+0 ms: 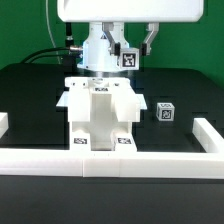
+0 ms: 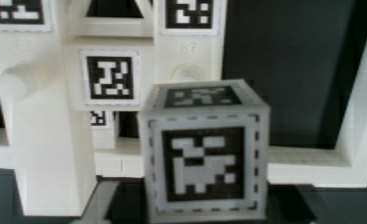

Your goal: Assemble chair

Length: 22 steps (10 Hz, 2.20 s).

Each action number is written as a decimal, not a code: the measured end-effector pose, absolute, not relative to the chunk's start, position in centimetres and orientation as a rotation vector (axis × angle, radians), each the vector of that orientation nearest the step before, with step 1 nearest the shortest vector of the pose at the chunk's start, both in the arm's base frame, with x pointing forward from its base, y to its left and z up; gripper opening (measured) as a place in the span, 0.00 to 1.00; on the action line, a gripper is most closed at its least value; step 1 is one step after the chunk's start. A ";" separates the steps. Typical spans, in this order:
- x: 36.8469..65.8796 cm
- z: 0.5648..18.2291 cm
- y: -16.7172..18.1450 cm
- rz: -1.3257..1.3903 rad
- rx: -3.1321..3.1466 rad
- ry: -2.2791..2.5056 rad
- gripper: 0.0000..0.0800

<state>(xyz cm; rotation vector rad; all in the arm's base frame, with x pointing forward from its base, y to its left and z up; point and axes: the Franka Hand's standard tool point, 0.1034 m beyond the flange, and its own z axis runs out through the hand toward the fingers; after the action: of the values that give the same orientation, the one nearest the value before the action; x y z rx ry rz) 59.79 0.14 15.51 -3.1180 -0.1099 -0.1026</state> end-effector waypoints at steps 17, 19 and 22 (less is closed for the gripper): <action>59.5 13.6 -0.5 -0.070 -3.136 -0.097 0.36; 59.5 13.5 0.0 -0.067 -3.135 -0.086 0.36; 59.4 13.3 0.3 -0.062 -3.134 -0.078 0.36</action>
Offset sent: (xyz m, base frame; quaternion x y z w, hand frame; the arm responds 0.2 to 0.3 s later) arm 0.0078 -0.0062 -0.0067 -0.0040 0.0073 -0.0220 0.9997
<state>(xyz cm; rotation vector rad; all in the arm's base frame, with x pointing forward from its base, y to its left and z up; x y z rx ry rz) 59.41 0.30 13.26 -3.1344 -0.0780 -0.0623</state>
